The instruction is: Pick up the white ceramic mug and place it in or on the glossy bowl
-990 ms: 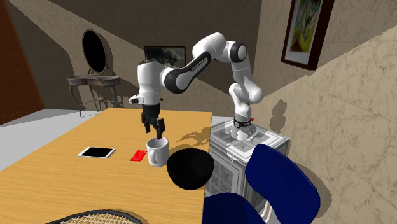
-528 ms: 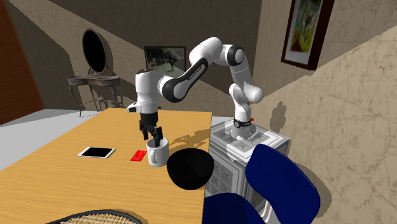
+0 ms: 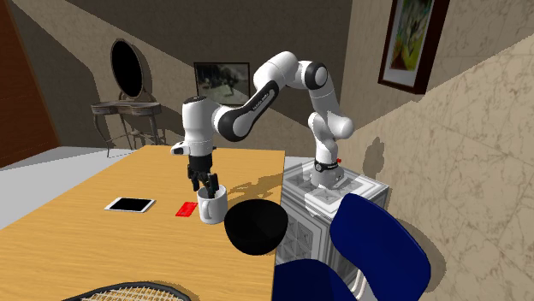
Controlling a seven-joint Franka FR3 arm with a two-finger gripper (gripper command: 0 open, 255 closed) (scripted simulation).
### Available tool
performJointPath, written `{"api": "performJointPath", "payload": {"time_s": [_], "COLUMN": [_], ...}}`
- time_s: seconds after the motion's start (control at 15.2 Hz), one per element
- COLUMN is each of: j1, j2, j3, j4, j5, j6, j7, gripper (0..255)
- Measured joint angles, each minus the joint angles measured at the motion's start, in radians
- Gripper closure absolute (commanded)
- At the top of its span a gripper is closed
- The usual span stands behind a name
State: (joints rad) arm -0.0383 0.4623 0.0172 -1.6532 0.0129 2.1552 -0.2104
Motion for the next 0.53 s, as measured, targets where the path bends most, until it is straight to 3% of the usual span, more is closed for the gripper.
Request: {"api": "performJointPath", "payload": {"time_s": [0.07, 0.53], "j1": [0.0, 0.0], "j2": [0.0, 0.0], "j3": [0.0, 0.0], "j4": [0.0, 0.0], "j5": [0.0, 0.0], "j6": [0.0, 0.0], "j7": [0.0, 0.0], "gripper": [255, 255]}}
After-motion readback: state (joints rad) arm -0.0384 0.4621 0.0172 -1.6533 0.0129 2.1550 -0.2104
